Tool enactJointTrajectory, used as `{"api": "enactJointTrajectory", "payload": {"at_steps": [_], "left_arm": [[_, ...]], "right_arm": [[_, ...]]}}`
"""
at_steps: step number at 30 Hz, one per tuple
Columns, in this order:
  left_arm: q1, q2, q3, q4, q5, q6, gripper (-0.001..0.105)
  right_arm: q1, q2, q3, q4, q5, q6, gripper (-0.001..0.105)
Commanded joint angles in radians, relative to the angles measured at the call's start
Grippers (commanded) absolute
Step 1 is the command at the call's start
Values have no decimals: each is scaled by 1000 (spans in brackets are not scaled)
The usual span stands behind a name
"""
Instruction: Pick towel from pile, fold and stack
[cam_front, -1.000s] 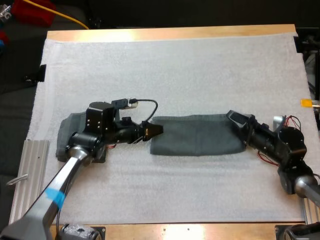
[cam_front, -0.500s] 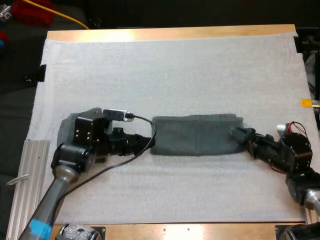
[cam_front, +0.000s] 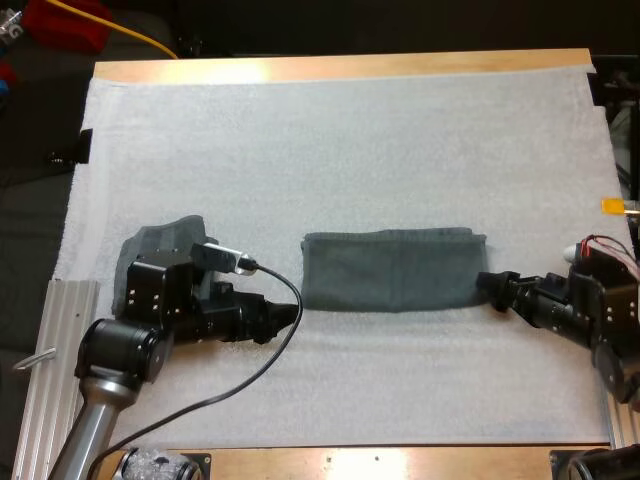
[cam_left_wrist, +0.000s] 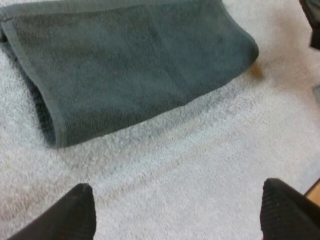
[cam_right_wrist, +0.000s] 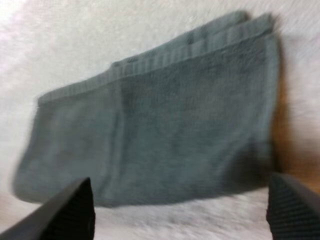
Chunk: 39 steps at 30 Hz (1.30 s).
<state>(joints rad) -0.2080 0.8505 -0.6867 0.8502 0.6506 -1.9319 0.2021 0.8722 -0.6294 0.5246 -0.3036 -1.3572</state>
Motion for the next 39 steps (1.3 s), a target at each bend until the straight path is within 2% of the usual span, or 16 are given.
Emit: {"api": "enactJointTrajectory", "payload": {"at_steps": [1,5,13,16,21,26,29,39], "left_arm": [[2,-15,-5,13,-11,8,66],[2,-49,-5,29,-11,8,66],[2,-66,-5,100,-11,52,66],[2,-66,-5,119,-11,57,66],[2,-66,-5,120,-11,57,66],[2,-66,-5,125,-11,57,66],[2,-66,-5,125,-11,57,66],[2,-66,-5,125,-11,57,66]], "right_arm": [[2,-7,-20,64,24,-53,69],[-1,-7,-77,167,104,-167,69],[-12,95,-154,223,126,-241,69],[-56,162,-188,220,82,-251,69],[-178,281,-232,218,-67,-293,69],[-296,411,-244,185,-273,-324,69],[-319,475,-244,125,-365,-324,69],[-312,668,-244,-26,-452,-251,69]]}}
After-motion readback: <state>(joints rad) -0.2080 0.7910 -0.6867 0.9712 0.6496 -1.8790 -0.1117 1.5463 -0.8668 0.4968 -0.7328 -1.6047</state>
